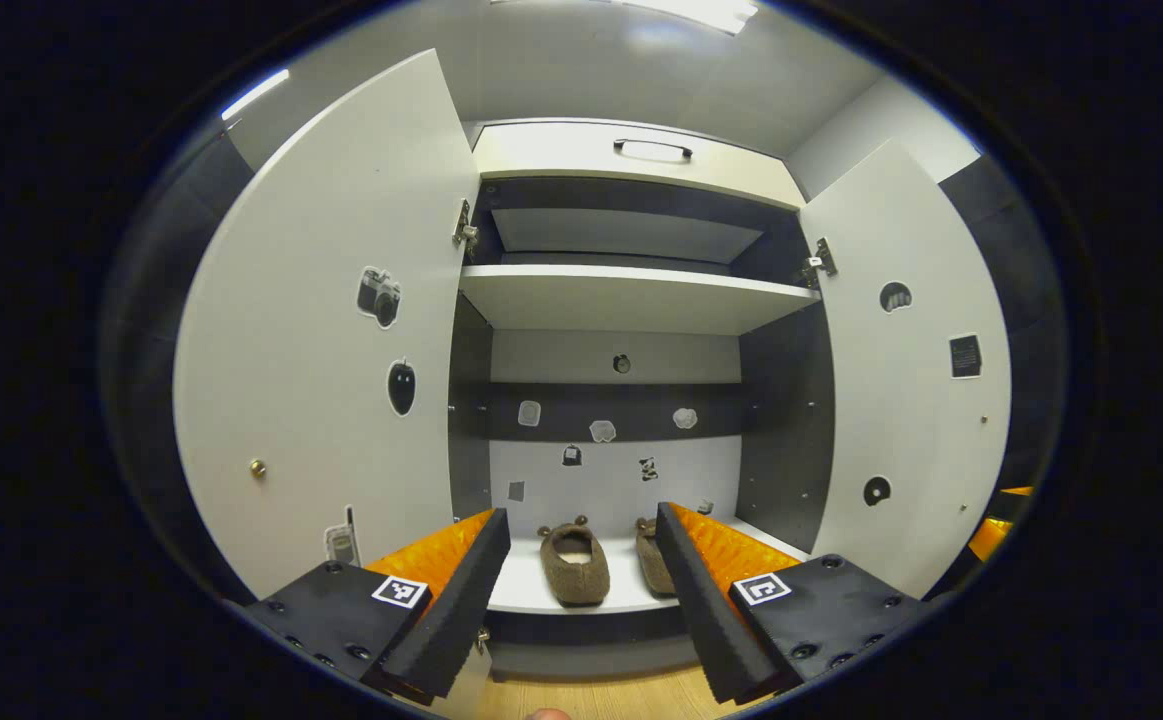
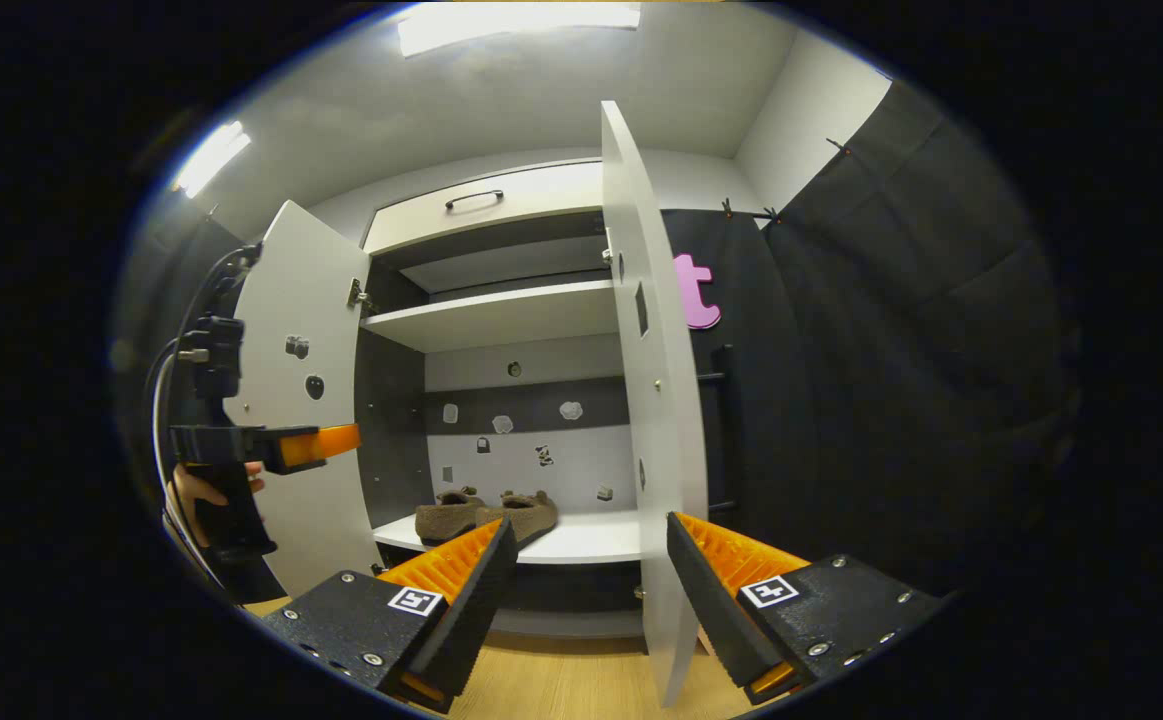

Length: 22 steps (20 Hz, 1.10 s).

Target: Grab one shoe with the right hand and put it into the shoe cabinet, grab the other shoe with the left hand and put it into the shoe cabinet; then close the right door with the right hand and the left door with the left hand.

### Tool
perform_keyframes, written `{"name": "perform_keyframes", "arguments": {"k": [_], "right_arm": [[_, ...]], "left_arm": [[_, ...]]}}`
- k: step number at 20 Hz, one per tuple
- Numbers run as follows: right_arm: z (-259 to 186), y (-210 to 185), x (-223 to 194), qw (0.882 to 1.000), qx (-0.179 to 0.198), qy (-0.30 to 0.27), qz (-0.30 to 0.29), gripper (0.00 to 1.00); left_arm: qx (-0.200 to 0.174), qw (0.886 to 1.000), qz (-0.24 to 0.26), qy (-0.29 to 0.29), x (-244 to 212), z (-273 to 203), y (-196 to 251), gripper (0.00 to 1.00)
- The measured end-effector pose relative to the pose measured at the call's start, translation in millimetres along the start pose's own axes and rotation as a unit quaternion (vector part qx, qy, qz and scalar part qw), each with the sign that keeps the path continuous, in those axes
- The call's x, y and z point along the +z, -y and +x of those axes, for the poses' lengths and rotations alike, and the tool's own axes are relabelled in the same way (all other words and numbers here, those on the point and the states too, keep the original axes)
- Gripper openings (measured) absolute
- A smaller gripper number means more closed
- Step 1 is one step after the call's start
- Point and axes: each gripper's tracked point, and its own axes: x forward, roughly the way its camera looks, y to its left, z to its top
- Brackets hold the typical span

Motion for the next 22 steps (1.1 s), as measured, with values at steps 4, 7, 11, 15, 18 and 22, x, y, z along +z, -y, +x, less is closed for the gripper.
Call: {"name": "perform_keyframes", "arguments": {"k": [4, 7, 11, 15, 18, 22], "right_arm": [[-15, 47, -7, 0.998, -0.055, -0.007, -0.020, 0.92], [-23, 76, -17, 0.995, -0.089, -0.023, -0.044, 0.93], [-22, 104, -29, 0.991, -0.122, -0.032, -0.054, 0.93], [-8, 110, -54, 0.990, -0.121, -0.060, -0.036, 0.93], [2, 107, -70, 0.991, -0.108, -0.080, -0.001, 0.93], [9, 107, -79, 0.991, -0.102, -0.085, 0.014, 0.92]], "left_arm": [[-0.026, 1.000, -0.010, -0.004, -16, -55, -8, 0.94], [-0.042, 0.999, -0.027, -0.012, -32, -93, -19, 0.95], [-0.041, 0.999, -0.011, -0.011, -44, -132, -40, 0.95], [-0.016, 1.000, -0.021, -0.011, -54, -152, -69, 0.95], [0.018, 1.000, -0.002, 0.002, -54, -160, -98, 0.95], [0.038, 0.999, -0.003, -0.002, -58, -165, -125, 0.94]]}}
